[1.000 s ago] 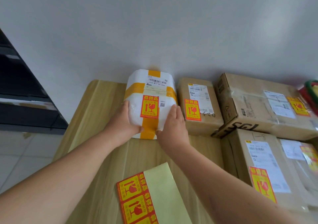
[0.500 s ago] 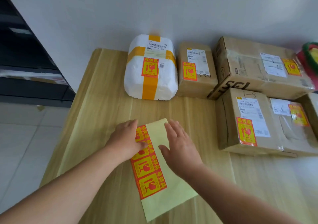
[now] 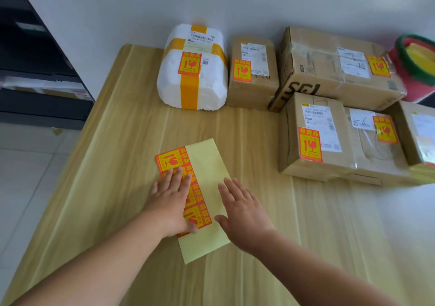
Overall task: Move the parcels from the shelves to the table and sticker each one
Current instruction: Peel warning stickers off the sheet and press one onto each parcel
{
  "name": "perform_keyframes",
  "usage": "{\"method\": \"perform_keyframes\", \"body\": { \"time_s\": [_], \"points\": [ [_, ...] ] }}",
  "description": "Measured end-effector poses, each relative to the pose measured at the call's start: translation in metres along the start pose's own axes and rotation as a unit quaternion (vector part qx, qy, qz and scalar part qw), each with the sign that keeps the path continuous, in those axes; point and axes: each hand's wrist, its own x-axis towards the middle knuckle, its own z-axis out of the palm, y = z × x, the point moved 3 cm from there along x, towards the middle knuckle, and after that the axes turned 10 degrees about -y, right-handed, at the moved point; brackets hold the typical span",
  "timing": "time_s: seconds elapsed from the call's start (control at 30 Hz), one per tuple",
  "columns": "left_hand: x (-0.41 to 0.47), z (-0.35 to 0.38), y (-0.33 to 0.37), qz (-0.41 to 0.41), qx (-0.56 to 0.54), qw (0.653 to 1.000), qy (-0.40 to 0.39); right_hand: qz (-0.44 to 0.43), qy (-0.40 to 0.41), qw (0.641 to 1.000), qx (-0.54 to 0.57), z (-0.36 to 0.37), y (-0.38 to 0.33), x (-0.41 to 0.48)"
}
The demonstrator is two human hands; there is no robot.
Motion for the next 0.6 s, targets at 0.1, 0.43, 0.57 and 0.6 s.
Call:
{"method": "perform_keyframes", "body": {
  "time_s": [0.1,0.43,0.57,0.6],
  "points": [
    [-0.013,0.012,0.017,0.014,0.004,1.000,-0.009,-0.014,-0.040,0.998,-0.039,0.016,0.008,-0.016],
    [-0.056,0.041,0.104,0.116,0.027,0.992,-0.032,0.087,-0.057,0.994,-0.042,0.060,0.060,-0.101],
    [-0.071,0.045,0.125,0.130,0.052,0.990,-0.007,0.072,-0.028,0.997,-0.025,0.081,0.051,-0.125],
    [-0.076,0.048,0.128,0.128,0.057,0.990,-0.004,0.056,-0.044,0.997,-0.026,0.090,0.045,-0.130]
  ]
}}
